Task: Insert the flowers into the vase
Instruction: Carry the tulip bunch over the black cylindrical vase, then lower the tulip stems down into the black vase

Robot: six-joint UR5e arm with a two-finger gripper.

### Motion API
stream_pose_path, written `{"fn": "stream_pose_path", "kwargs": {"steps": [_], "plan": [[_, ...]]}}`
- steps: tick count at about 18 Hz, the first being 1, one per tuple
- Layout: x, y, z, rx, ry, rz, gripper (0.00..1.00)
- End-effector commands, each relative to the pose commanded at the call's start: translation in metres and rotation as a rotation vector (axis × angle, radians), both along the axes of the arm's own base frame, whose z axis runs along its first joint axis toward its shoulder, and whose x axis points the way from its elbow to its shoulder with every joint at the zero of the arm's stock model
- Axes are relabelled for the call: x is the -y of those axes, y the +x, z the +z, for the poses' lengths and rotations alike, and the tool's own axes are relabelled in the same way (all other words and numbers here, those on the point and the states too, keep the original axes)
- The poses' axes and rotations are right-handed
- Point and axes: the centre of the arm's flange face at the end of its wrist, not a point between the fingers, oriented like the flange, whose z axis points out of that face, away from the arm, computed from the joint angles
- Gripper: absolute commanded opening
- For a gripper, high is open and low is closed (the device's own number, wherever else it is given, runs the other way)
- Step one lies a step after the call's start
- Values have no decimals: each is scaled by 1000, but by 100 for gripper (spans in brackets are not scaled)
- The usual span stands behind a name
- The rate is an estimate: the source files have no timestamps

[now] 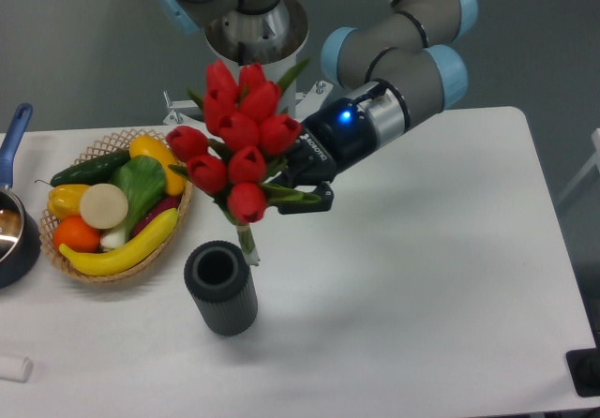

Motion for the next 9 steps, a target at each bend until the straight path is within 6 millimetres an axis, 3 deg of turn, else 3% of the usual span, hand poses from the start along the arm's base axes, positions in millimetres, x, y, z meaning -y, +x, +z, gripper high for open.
{"fn": "stream_pose_path", "kwargs": {"steps": [2,9], "plan": [[-5,7,0,2,-3,-13,25],[-4,18,-31,50,-39,-20,25]]}}
